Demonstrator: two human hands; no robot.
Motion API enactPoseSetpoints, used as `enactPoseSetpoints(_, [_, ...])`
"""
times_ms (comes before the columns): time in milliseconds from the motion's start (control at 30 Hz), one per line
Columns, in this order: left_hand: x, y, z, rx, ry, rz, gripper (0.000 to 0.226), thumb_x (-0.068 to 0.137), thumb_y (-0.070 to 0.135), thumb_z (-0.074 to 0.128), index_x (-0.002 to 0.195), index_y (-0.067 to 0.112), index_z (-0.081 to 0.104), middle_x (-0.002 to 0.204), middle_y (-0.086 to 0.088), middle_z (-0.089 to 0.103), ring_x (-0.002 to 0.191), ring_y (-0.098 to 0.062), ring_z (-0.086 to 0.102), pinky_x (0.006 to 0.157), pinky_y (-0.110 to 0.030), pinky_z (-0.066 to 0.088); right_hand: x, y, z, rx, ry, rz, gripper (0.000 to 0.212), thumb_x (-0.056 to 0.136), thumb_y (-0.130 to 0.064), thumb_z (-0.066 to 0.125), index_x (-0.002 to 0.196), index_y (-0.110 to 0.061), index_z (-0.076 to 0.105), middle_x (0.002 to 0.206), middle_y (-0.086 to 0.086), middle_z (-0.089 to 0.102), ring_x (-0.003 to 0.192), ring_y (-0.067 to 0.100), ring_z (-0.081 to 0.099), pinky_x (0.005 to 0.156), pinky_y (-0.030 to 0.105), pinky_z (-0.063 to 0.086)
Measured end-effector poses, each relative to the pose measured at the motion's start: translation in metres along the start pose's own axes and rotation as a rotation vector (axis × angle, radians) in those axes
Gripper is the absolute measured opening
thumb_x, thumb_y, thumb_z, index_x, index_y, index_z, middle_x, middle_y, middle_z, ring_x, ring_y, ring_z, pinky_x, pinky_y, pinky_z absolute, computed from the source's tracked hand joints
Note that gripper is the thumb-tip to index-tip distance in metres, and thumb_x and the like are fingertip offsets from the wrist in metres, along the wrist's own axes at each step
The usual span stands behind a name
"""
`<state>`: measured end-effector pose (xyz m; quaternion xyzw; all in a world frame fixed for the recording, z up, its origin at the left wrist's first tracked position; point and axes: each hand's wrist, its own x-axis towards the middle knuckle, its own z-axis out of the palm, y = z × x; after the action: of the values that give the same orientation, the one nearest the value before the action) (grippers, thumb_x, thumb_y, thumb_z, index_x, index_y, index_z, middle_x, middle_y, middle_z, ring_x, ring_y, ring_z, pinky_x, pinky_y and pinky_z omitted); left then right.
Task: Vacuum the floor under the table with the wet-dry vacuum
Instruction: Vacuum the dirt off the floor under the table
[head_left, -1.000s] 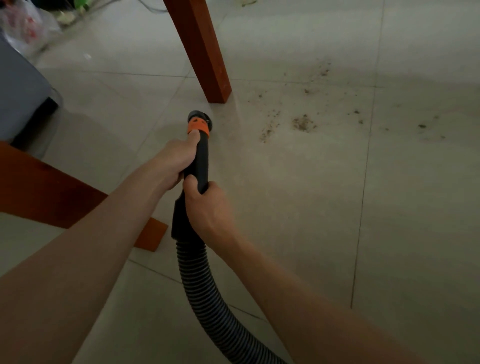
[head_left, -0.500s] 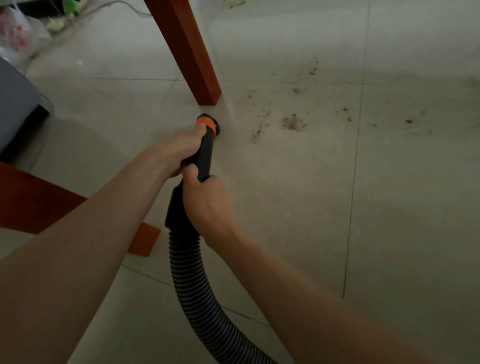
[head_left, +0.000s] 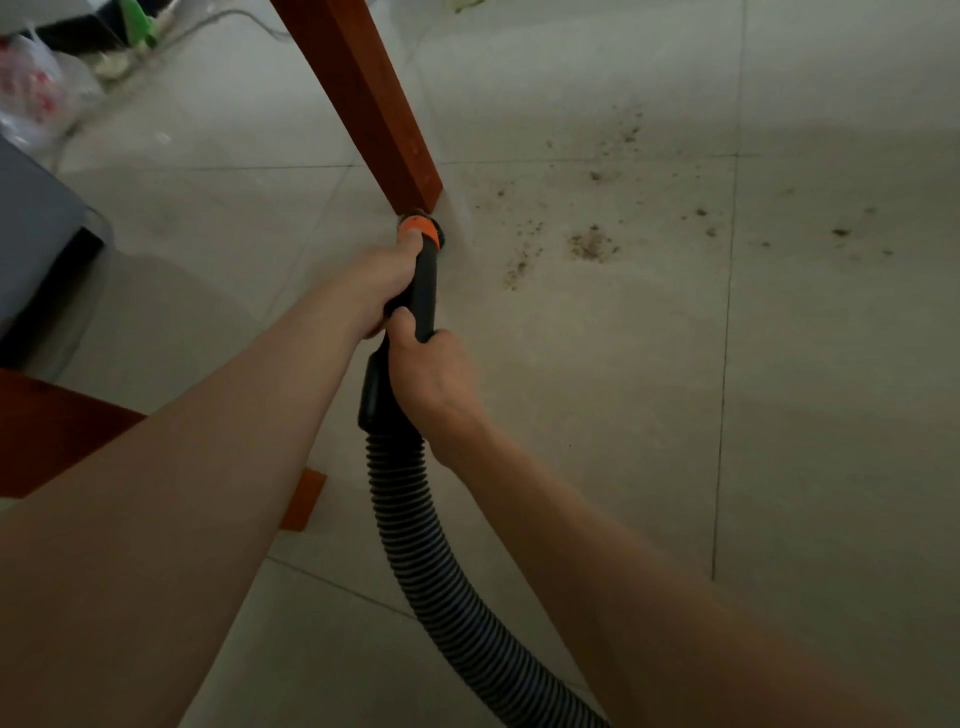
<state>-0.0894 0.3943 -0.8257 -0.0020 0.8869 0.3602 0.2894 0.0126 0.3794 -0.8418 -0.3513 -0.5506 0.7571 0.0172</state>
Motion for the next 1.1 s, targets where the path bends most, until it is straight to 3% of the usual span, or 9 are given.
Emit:
enactPoseSetpoints(100, [-0.004, -0.004, 0.002, -0.007, -0.020, 0.024, 0.050, 0.099, 0.047, 0.036, 0.114, 0.003, 0.052, 0.103, -0.014, 0.060, 0.092, -0.024, 0.057, 0.075, -0.032, 0.048, -0.005, 0.003, -0.001, 0.027, -0.005, 0.019, 0.045, 0.095, -0.043, 0.038, 0.108, -0.004, 0.057, 0.091, 0.010, 0.062, 0.071, 0.020, 0.058, 0.053, 0.027, 0.043])
enactPoseSetpoints(267, [-0.014, -0.020, 0.000, 0.047, -0.008, 0.012, 0.051, 0.096, 0.051, 0.039, 0.107, 0.004, 0.054, 0.106, -0.016, 0.064, 0.099, -0.028, 0.063, 0.084, -0.035, 0.051, -0.028, 0.014, -0.001, 0.002, -0.021, 0.035, 0.048, 0.096, -0.046, 0.035, 0.112, -0.004, 0.054, 0.092, 0.009, 0.059, 0.072, 0.020, 0.057, 0.052, 0.027, 0.042])
enactPoseSetpoints(367, [-0.021, -0.029, -0.001, 0.059, -0.015, -0.010, 0.053, 0.095, 0.053, 0.039, 0.108, 0.004, 0.056, 0.107, -0.016, 0.065, 0.095, -0.028, 0.063, 0.078, -0.034, 0.052, -0.040, 0.020, -0.003, -0.017, -0.019, 0.038, 0.043, 0.098, -0.046, 0.035, 0.107, -0.007, 0.051, 0.087, 0.005, 0.055, 0.066, 0.015, 0.053, 0.049, 0.025, 0.039])
enactPoseSetpoints(500, [-0.027, -0.032, 0.004, 0.055, 0.002, 0.001, 0.054, 0.095, 0.051, 0.041, 0.112, 0.002, 0.056, 0.108, -0.017, 0.066, 0.099, -0.030, 0.064, 0.088, -0.039, 0.052, -0.048, 0.022, -0.009, -0.003, -0.021, 0.041, 0.043, 0.098, -0.045, 0.035, 0.107, -0.007, 0.051, 0.089, 0.006, 0.056, 0.068, 0.016, 0.054, 0.051, 0.026, 0.040])
enactPoseSetpoints(600, [-0.029, -0.029, 0.009, 0.033, -0.018, 0.011, 0.054, 0.095, 0.051, 0.042, 0.112, 0.001, 0.056, 0.108, -0.017, 0.065, 0.099, -0.030, 0.064, 0.083, -0.036, 0.052, -0.049, 0.022, -0.014, -0.008, -0.014, 0.043, 0.046, 0.097, -0.045, 0.035, 0.111, -0.006, 0.053, 0.090, 0.007, 0.056, 0.067, 0.017, 0.053, 0.050, 0.026, 0.038])
enactPoseSetpoints(767, [-0.026, -0.019, 0.021, -0.007, -0.042, 0.050, 0.051, 0.095, 0.049, 0.043, 0.108, 0.002, 0.056, 0.106, -0.016, 0.064, 0.098, -0.028, 0.063, 0.087, -0.037, 0.051, -0.040, 0.020, -0.019, 0.027, 0.049, 0.048, 0.045, 0.096, -0.047, 0.036, 0.108, -0.007, 0.054, 0.099, 0.011, 0.062, 0.086, 0.025, 0.062, 0.072, 0.037, 0.052])
enactPoseSetpoints(933, [-0.019, -0.010, 0.030, -0.017, -0.032, 0.079, 0.047, 0.095, 0.050, 0.042, 0.099, 0.004, 0.054, 0.109, -0.017, 0.065, 0.099, -0.029, 0.063, 0.087, -0.037, 0.052, -0.029, 0.018, -0.028, 0.021, 0.081, 0.016, 0.043, 0.098, -0.044, 0.037, 0.107, -0.007, 0.054, 0.088, 0.005, 0.057, 0.067, 0.015, 0.053, 0.050, 0.026, 0.039])
enactPoseSetpoints(1100, [-0.015, -0.010, 0.033, 0.027, -0.011, 0.077, 0.056, 0.095, 0.052, 0.040, 0.110, 0.002, 0.058, 0.108, -0.015, 0.066, 0.098, -0.029, 0.064, 0.086, -0.036, 0.052, -0.024, 0.018, -0.031, -0.006, 0.065, 0.010, 0.039, 0.097, -0.043, 0.039, 0.103, -0.008, 0.054, 0.087, 0.006, 0.057, 0.068, 0.017, 0.054, 0.051, 0.025, 0.040])
